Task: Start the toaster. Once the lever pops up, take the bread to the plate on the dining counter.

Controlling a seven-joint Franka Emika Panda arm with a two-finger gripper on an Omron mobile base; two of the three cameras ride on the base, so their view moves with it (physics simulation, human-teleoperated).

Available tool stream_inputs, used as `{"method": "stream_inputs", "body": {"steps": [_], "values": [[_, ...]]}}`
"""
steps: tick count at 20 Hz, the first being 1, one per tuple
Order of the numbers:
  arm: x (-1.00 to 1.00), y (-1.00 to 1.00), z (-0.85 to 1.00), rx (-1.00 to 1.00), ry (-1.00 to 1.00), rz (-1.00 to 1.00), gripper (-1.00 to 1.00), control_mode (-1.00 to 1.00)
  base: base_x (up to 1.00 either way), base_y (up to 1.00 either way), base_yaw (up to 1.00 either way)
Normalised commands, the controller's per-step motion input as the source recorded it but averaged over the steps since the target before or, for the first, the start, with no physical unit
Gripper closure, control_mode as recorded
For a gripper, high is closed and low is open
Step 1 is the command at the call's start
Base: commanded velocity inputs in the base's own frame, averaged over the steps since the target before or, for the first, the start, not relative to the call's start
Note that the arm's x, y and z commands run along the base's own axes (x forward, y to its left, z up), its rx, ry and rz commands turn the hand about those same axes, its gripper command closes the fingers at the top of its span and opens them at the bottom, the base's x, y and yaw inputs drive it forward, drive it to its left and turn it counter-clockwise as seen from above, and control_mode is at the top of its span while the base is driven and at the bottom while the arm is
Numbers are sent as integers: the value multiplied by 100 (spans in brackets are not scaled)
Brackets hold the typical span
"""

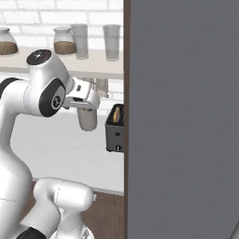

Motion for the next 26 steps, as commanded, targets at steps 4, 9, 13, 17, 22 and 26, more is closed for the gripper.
{"method": "stream_inputs", "body": {"steps": [4,9,13,17,22,26], "values": [[-2,-58,-46,8,-2,-5,-100,-100,0,0,0],[0,-54,-42,10,-1,-1,-100,-100,0,0,0],[2,-18,-41,3,-7,0,-100,-100,0,0,0],[29,0,-29,0,-9,0,-100,-100,0,0,0],[54,6,-18,0,-3,0,-100,-100,0,0,0],[78,13,-17,0,1,0,-100,-100,0,0,0]]}}
